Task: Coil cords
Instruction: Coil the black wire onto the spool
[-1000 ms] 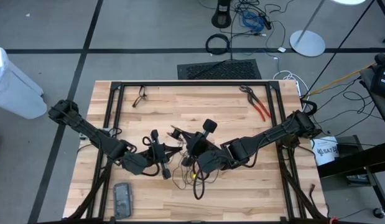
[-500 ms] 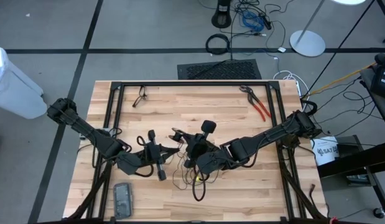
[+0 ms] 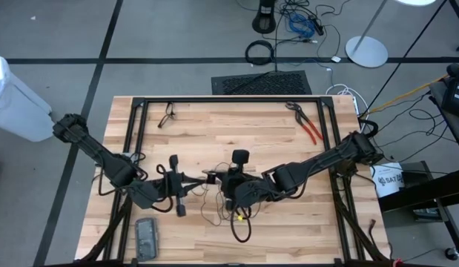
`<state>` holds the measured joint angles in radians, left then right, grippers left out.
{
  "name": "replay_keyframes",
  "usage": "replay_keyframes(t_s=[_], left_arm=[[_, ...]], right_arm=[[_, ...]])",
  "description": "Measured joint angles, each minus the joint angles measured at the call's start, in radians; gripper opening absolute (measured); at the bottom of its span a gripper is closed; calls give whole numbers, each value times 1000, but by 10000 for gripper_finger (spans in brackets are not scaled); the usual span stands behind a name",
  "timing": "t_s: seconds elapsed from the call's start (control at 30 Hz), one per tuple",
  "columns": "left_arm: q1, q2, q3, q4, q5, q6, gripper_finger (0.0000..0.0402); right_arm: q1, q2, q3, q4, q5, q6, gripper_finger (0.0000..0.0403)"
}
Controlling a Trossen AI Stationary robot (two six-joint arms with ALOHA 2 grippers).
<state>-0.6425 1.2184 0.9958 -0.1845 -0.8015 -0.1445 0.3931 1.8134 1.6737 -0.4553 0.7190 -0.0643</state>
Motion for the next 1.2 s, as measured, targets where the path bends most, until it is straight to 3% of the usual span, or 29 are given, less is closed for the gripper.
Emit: replay_keyframes(t_s=[0.2, 0.53, 0.7, 1.03, 1.2], left_arm=[[-14, -20, 0, -70, 54, 18, 13], [-34, -20, 0, -71, 239, 154, 14], [-41, -20, 0, -69, 323, 207, 14], [-58, -18, 0, -68, 392, 210, 15], [-62, -15, 0, -74, 392, 206, 56]], right_arm=[[5, -31, 0, 0, -101, 54, 0], [8, -39, 0, 4, -306, 105, 0], [8, -39, 0, 20, -336, 101, 0], [8, -39, 0, 34, -410, 99, 0], [8, -45, 0, 29, -406, 101, 0]])
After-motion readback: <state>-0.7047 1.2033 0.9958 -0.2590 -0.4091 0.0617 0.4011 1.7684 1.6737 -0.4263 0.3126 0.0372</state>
